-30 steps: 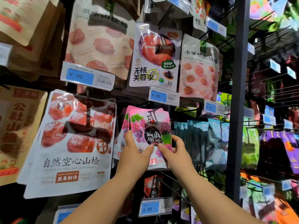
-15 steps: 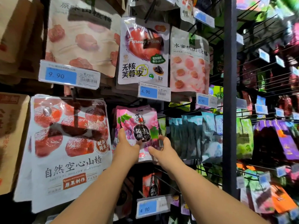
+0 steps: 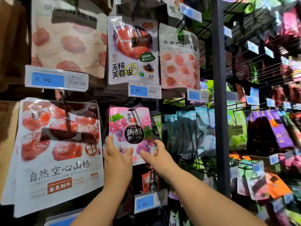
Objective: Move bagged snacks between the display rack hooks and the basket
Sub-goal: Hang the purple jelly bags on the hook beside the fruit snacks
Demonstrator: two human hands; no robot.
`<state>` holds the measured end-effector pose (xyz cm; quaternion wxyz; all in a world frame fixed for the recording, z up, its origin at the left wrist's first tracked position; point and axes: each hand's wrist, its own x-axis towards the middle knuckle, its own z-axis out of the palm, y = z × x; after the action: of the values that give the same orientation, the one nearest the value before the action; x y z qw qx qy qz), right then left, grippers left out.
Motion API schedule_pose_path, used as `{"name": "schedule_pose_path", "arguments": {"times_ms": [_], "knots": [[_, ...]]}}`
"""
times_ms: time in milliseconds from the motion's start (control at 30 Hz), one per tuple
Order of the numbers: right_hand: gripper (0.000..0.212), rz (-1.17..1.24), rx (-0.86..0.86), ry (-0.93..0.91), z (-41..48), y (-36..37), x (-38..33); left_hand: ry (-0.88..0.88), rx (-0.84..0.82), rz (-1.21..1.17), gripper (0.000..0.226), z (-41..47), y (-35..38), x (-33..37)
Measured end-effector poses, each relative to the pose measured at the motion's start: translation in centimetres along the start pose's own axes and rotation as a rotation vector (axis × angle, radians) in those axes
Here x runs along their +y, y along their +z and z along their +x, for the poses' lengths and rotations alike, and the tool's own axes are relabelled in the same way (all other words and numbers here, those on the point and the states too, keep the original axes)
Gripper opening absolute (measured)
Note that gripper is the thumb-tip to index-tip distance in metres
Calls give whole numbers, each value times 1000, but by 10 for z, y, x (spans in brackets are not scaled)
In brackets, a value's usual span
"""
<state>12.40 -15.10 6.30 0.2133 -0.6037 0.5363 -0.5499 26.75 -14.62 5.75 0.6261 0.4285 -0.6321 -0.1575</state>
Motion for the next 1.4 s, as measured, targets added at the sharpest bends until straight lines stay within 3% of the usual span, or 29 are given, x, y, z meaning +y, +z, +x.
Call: {"name": "schedule_pose_path", "arguments": {"times_ms": [67,200,267,400,500,667,867,967,1067,1200,1300,1400], "knots": [[75,-40,21,7,-1,0,1,-16,-10,22,70,-6,0,-4],[106,-79,16,38,-5,0,5,-19,46,102,58,-20,3,-9],[94,-74,3,61,-10,-3,7,-7,103,142,49,-29,7,-7],[48,-103,9,56,-22,-12,17,50,188,166,39,-52,21,-2],[32,-61,46,63,-49,-31,31,150,195,119,34,-75,39,1],[20,-159,127,111,-128,-82,66,237,-48,-30,28,-144,90,1],[17,-485,199,317,-245,-181,120,236,-735,0,57,-267,170,-9],[20,-631,228,513,-310,-236,145,309,-978,3,39,-316,199,-6],[13,-751,253,656,-370,-277,149,376,-1064,-13,34,-346,214,-3],[8,-859,294,788,-430,-304,155,496,-1031,-45,34,-366,221,-22],[18,-854,279,897,-463,-312,161,535,-1004,-63,33,-375,220,-31],[47,-863,213,893,-480,-309,165,541,-1015,-99,37,-376,219,-37]]}}
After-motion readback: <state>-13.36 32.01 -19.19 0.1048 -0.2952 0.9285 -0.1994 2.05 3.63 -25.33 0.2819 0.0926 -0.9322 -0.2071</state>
